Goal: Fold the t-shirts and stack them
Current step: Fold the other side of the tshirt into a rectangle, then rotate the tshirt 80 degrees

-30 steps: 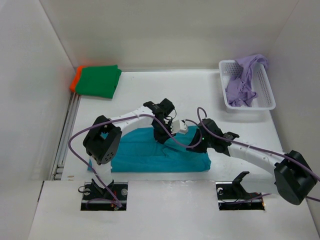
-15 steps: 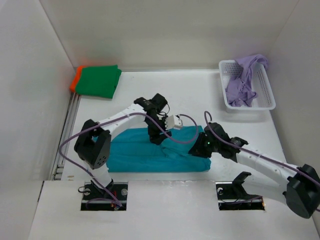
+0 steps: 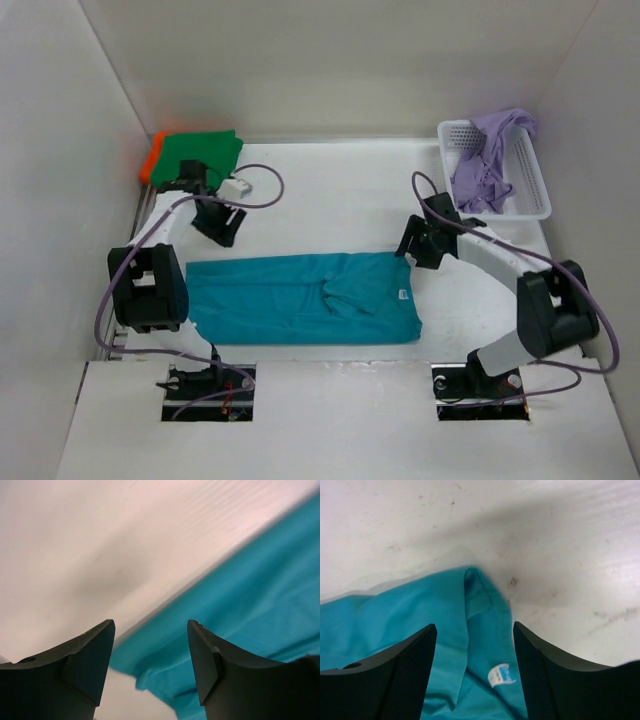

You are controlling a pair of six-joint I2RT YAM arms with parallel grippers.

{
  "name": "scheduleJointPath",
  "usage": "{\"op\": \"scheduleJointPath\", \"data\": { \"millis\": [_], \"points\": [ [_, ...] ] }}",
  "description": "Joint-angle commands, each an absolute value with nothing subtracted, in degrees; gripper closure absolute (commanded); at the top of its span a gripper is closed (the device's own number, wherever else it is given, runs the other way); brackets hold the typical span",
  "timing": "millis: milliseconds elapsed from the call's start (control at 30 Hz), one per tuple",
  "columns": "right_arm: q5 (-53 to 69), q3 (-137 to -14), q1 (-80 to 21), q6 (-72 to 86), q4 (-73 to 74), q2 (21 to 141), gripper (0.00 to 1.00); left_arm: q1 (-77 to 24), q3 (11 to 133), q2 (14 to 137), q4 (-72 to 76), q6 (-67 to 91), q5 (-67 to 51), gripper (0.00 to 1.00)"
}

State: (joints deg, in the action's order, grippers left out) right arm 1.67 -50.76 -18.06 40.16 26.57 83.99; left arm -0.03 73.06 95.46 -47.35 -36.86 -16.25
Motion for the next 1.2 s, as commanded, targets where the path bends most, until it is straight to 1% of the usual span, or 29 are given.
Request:
{"op": "scheduleJointPath", "data": {
  "millis": [0,133,167,233,300,433,467,500,600,700,867,967,1000,1033,1067,1133,1167],
  "points": [
    [0.9,-55.8,-18.0,34.3,27.7,91.1,0.32,6.4,69.3,95.3,-43.0,-34.5,-10.7,0.42],
    [-0.1,-60.8,-18.7,32.8,31.9,96.8,0.33,11.5,65.7,95.8,-41.2,-35.0,-8.0,0.42],
    [-0.6,-62.0,-18.9,32.5,32.9,98.0,0.35,12.4,65.0,96.0,-40.5,-34.8,-7.5,0.42],
    [-1.2,-64.5,-19.0,32.1,35.4,99.9,0.42,14.4,63.6,96.1,-39.3,-34.5,-7.0,0.42],
    [-1.3,-67.1,-19.1,31.2,37.8,102.0,0.53,15.6,62.9,96.1,-38.7,-34.1,-7.2,0.42],
    [-1.1,-71.4,-19.6,29.3,42.1,105.5,0.92,16.7,62.1,96.0,-38.3,-33.8,-7.1,0.42],
    [-1.0,-72.2,-19.6,28.9,42.8,106.3,0.99,17.0,61.9,95.7,-38.2,-33.9,-7.0,0.42],
    [-0.8,-73.1,-19.7,28.5,43.3,106.8,1.0,17.4,61.7,95.5,-38.2,-34.0,-7.0,0.42],
    [-0.4,-76.7,-19.7,27.2,44.7,109.0,1.0,18.6,61.3,94.6,-38.2,-34.1,-7.2,0.41],
    [-0.8,-85.0,-19.7,26.0,46.7,112.7,1.0,19.7,61.9,94.3,-38.8,-34.1,-7.3,0.41],
    [-3.9,-113.1,-19.6,24.3,51.1,127.7,1.0,20.5,63.2,95.6,-39.4,-33.7,-6.9,0.41],
    [-5.2,-134.7,-19.7,23.9,52.3,138.7,1.0,20.0,64.2,96.2,-40.4,-33.3,-6.5,0.41],
    [-5.4,-141.4,-20.1,23.5,52.1,141.5,0.93,19.6,64.8,96.2,-40.8,-33.0,-6.5,0.41],
    [-5.4,-146.2,-20.6,22.9,51.2,143.2,0.79,19.1,65.4,96.4,-41.0,-32.5,-6.5,0.41],
    [-5.8,-148.4,-21.0,21.9,49.6,143.6,0.68,18.7,66.0,96.5,-41.4,-32.0,-6.5,0.41],
    [-7.2,-144.6,-21.5,20.2,45.0,139.9,0.5,17.7,66.8,96.8,-41.9,-31.0,-6.5,0.41],
    [-8.6,-139.7,-21.5,20.1,42.7,136.7,0.46,17.1,67.0,96.9,-42.1,-30.7,-6.5,0.41]
  ]
}}
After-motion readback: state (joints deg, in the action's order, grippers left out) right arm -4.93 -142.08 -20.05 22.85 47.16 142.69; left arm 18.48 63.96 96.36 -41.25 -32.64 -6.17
